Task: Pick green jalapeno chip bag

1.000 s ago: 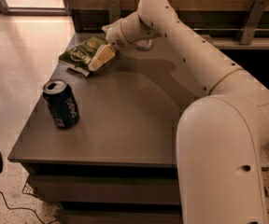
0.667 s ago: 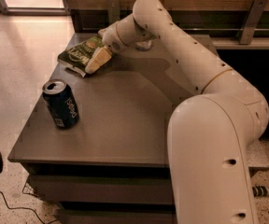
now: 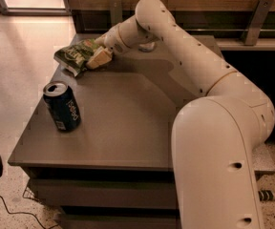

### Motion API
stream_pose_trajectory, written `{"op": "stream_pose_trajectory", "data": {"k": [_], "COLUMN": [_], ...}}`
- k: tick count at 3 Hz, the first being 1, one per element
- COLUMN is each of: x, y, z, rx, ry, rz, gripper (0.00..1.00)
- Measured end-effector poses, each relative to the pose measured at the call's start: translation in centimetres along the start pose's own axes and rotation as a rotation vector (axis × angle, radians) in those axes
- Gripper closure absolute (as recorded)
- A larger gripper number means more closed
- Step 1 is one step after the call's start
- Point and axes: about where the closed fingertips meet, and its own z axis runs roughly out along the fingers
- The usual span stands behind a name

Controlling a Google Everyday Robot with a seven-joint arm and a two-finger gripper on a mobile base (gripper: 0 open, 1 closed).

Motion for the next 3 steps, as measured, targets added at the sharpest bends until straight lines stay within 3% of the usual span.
{"op": "stream_pose_trajectory", "data": {"k": [2,3], "x": [0.01,-0.05], "y": [0.28,0.28], "z": [0.64,0.61], "rx": [-0.010,-0.010], "ry": [0.000,0.000], "rz": [0.000,0.000], "gripper": [0.97,1.00]}}
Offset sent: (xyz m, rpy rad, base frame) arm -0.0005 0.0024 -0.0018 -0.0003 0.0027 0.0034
